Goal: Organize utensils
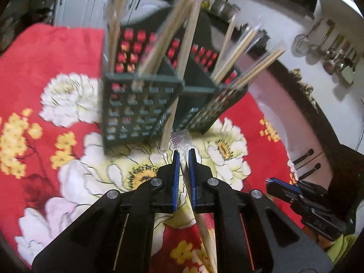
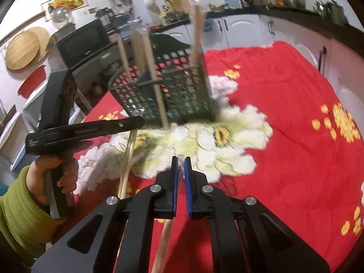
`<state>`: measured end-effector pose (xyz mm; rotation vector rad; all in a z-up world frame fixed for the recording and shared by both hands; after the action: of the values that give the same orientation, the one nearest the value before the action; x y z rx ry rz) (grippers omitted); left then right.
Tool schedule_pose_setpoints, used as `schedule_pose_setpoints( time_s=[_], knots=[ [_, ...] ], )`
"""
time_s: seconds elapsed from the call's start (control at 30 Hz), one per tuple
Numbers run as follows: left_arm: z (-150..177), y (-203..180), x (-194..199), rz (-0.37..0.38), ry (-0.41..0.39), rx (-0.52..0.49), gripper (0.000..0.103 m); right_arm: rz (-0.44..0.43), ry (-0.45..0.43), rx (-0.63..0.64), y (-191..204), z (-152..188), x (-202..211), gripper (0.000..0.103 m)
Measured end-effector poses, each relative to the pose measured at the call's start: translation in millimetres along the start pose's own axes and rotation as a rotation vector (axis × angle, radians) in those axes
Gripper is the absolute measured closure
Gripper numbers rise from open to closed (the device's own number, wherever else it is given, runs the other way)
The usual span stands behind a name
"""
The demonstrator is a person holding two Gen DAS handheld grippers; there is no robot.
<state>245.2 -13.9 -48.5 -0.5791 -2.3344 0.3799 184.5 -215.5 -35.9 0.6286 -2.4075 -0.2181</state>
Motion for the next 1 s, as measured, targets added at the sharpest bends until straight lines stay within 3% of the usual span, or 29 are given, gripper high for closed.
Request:
schedule_pose_setpoints(
  time_s=[0.17,0.57,1.0],
  knots=[
    [-6,-5,32,0.000,-0.075,-0.030,0.099,-0.026,-0.026,0.039,16,-15,-2,0.098],
    [-12,-5,69,0.000,-0.154,-0.054,0.099,-0.081,-0.097,0.112,50,-50,-2,0.098],
    [-46,-16,105,0.019,-0.277,-0.090,0.100,-0.127,-0.252,0.173,82,-102,18,0.098]
  ],
)
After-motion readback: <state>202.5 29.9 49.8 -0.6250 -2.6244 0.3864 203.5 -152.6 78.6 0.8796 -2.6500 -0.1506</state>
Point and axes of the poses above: each gripper's, at about its wrist camera, not at the fingertips, and x roughly against the way its jaws point, y to its left, z to its underside, the point moved 3 cm from there along -x, roughly the way its jaws point, and after that the axes turned 9 degrees about -y, right-handed, at the moved point
